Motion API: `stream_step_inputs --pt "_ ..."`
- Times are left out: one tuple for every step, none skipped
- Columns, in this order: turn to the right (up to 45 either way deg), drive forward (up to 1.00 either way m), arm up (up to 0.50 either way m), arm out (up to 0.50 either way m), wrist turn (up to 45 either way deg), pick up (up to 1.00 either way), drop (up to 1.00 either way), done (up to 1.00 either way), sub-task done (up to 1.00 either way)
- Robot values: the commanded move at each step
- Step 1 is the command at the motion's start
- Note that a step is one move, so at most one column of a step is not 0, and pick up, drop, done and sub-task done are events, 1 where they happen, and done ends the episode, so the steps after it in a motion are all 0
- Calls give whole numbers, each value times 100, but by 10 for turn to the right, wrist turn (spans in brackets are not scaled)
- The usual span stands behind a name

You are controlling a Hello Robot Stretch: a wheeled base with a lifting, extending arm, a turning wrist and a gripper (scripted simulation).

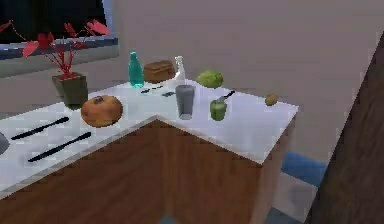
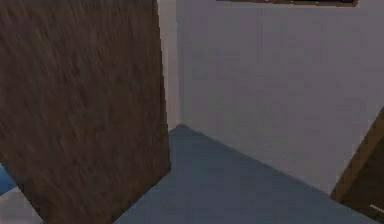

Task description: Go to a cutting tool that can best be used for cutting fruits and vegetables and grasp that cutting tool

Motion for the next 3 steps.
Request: stream_step_inputs --pt "-450 0 0 0 0 0 0 0 0" --pt "-300 0 0 0 0 0 0 0 0" --pt "-30 0 0 0 0 0 0 0 0"
